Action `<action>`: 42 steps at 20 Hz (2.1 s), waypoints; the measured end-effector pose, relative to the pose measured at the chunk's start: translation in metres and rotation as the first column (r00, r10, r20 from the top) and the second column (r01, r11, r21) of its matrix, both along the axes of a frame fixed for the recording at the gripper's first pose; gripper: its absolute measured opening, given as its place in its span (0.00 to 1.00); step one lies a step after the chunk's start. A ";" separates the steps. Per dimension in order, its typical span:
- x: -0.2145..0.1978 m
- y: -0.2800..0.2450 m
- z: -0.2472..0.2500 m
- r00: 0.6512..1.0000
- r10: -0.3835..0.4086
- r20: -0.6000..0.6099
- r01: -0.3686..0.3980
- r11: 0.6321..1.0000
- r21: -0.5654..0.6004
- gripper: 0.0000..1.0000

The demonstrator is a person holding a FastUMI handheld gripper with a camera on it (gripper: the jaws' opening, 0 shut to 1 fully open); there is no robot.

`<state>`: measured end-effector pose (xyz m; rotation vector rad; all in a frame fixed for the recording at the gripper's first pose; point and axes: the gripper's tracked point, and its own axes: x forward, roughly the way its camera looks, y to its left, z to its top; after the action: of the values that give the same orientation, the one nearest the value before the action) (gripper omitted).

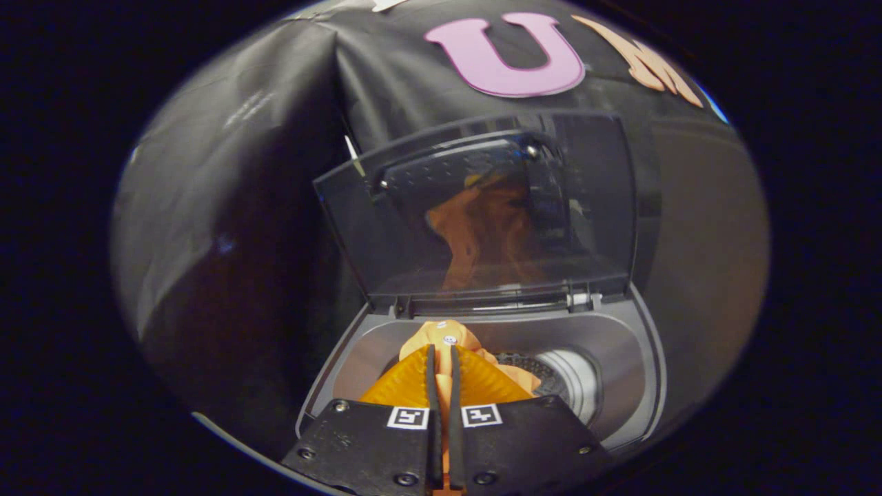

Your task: Put the clothes into the washing machine and then close the washing machine lid.

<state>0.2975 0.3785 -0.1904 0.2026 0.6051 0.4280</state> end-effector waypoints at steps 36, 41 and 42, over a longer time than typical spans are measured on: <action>-0.061 0.007 0.161 0.994 -0.102 -0.043 0.109 0.973 0.205 0.97; -0.035 -0.005 0.272 0.957 -0.131 0.260 0.104 0.988 0.117 0.96; -0.030 -0.002 0.289 0.949 -0.131 0.287 0.097 0.987 0.130 0.96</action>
<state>0.2673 0.3767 0.0983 0.2763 0.2731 0.3722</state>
